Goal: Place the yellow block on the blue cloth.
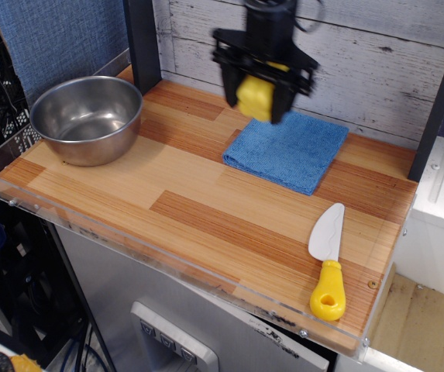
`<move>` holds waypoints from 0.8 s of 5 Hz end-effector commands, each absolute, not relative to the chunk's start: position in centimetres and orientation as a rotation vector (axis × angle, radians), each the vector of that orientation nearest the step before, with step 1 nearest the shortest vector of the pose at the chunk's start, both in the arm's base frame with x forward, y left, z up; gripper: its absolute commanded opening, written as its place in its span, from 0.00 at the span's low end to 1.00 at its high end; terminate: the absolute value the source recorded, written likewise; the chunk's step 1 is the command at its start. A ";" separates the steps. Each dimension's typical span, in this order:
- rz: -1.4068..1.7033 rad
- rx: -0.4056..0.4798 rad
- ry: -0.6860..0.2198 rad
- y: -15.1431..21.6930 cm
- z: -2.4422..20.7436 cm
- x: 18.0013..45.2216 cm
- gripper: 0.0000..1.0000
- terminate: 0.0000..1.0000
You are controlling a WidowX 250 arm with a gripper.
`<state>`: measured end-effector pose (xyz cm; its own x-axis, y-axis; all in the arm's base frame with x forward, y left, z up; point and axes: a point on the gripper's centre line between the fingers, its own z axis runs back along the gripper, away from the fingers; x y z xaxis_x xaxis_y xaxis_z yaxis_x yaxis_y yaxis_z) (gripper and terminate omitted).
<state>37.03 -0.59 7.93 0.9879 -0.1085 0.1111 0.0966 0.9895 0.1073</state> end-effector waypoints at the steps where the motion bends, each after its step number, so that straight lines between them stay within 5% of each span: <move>1: -0.082 0.148 -0.094 -0.4 6.9 37.2 0.00 0.00; 2: -0.031 0.131 -0.048 1.0 5.5 37.4 0.00 0.00; 3: -0.019 0.114 -0.016 1.7 5.2 37.6 1.00 0.00; 4: -0.016 0.096 -0.034 1.8 5.9 37.6 1.00 0.00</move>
<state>37.42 1.32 3.90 0.9991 -0.0265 -0.0321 0.0294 0.9952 0.0933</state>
